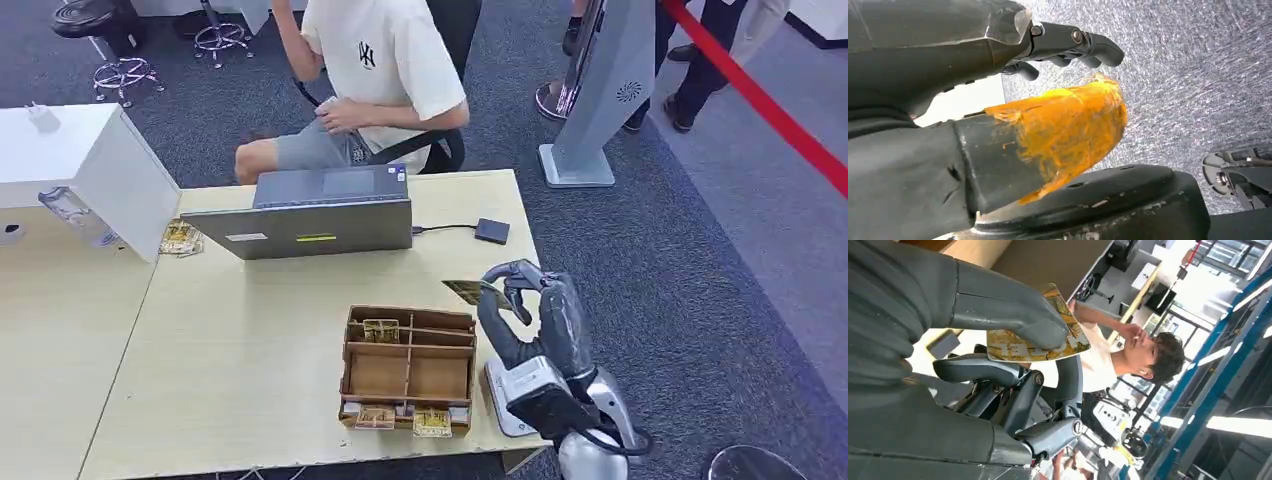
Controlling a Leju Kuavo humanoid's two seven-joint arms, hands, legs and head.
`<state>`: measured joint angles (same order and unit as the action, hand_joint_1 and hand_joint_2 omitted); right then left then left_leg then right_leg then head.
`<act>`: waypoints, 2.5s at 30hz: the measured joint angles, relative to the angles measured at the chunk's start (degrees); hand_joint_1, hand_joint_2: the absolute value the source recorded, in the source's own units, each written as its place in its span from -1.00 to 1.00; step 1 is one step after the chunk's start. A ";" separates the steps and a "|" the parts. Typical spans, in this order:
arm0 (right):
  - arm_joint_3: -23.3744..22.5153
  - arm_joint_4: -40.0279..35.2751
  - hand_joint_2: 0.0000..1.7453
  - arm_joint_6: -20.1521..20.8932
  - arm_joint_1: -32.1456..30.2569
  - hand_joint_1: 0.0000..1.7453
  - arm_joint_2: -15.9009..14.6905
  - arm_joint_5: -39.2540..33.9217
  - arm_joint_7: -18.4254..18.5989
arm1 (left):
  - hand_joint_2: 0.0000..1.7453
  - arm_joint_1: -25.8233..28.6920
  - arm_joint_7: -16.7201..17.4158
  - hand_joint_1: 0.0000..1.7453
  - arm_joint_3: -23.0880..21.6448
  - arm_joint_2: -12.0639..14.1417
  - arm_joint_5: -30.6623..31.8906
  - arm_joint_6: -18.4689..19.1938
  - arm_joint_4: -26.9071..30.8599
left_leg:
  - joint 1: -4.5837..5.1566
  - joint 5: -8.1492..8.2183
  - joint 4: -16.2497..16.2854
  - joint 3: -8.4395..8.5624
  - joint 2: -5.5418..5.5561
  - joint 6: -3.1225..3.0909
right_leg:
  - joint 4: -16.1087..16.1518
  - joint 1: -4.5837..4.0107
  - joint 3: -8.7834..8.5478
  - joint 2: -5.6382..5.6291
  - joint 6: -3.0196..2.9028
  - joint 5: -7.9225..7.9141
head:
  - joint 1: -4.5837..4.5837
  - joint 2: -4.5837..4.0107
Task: Pass the card to the sensor for recognition and then transmit it.
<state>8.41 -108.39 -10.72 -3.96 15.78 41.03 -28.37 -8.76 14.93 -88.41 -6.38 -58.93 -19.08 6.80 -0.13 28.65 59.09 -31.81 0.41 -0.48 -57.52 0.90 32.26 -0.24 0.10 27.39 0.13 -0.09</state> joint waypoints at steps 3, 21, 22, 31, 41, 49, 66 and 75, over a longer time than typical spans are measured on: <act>1.91 0.00 1.00 -1.69 0.49 1.00 -0.13 3.37 0.09 | -1.00 -0.02 0.00 -1.00 0.00 0.00 1.23 0.37 0.00 | 0.00 0.00 0.00 0.00 0.00 0.00 | 0.00 0.00 0.00 0.00 0.00 0.00 | 0.00 0.00; 12.12 9.69 1.00 -11.59 18.99 1.00 -0.53 27.78 8.88 | -1.00 -0.08 -0.02 -1.00 0.00 0.00 8.13 1.70 0.00 | -0.01 -0.08 0.00 0.04 -0.01 0.05 | -0.02 -0.01 0.00 -0.02 -0.04 -0.07 | 0.02 0.00; 12.22 10.68 1.00 -11.85 19.65 1.00 -0.41 28.54 9.29 | -1.00 -0.09 -0.04 -1.00 0.00 0.00 8.24 1.73 0.00 | -0.01 -0.08 0.00 0.03 0.00 0.05 | -0.02 -0.01 -0.01 -0.01 -0.04 -0.06 | 0.00 0.00; 13.97 21.91 1.00 -14.87 29.18 1.00 0.55 38.03 12.98 | -1.00 -0.14 -0.13 -1.00 -0.09 0.04 10.08 2.32 0.00 | -0.01 -0.10 0.00 0.04 -0.02 0.09 | -0.03 -0.01 0.01 -0.03 -0.04 -0.08 | 0.00 0.00; 19.20 34.67 1.00 -21.30 36.38 1.00 0.68 47.97 24.38 | -1.00 -0.17 -0.63 -1.00 -0.09 0.09 9.51 2.62 0.00 | -0.02 -0.11 0.00 0.04 -0.01 0.09 | -0.03 -0.01 0.01 -0.04 -0.04 -0.08 | 0.00 0.00; 25.12 42.65 -1.00 -23.02 41.03 -1.00 -1.99 47.97 34.03 | -1.00 -0.09 -0.66 -1.00 -0.09 0.22 8.11 2.60 0.00 | -0.01 -0.12 0.01 0.03 0.00 0.08 | -0.03 -0.01 0.01 -0.03 -0.03 -0.10 | 0.00 0.00; 20.62 36.23 -1.00 -24.08 33.79 -1.00 -1.21 40.94 18.73 | -1.00 -0.02 -0.31 -1.00 -0.09 0.42 6.21 2.25 0.00 | -0.01 -0.12 0.00 0.03 0.00 0.08 | -0.02 -0.01 0.03 -0.03 -0.03 -0.09 | 0.00 0.00; 15.48 20.51 -1.00 -2.83 22.35 -1.00 0.74 -4.50 2.58 | -1.00 0.32 0.33 -1.00 -0.09 0.39 3.92 1.55 0.00 | -0.01 -0.10 0.00 0.02 0.02 0.09 | -0.01 -0.01 0.03 0.00 -0.02 -0.09 | 0.00 0.00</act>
<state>23.89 -87.88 -13.55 18.40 16.52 36.53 -25.79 -8.44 15.26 -88.50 -5.99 -55.01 -17.53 6.80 -0.14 28.54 59.09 -31.79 0.43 -0.39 -57.53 0.89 32.30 -0.24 0.08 27.31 0.13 -0.09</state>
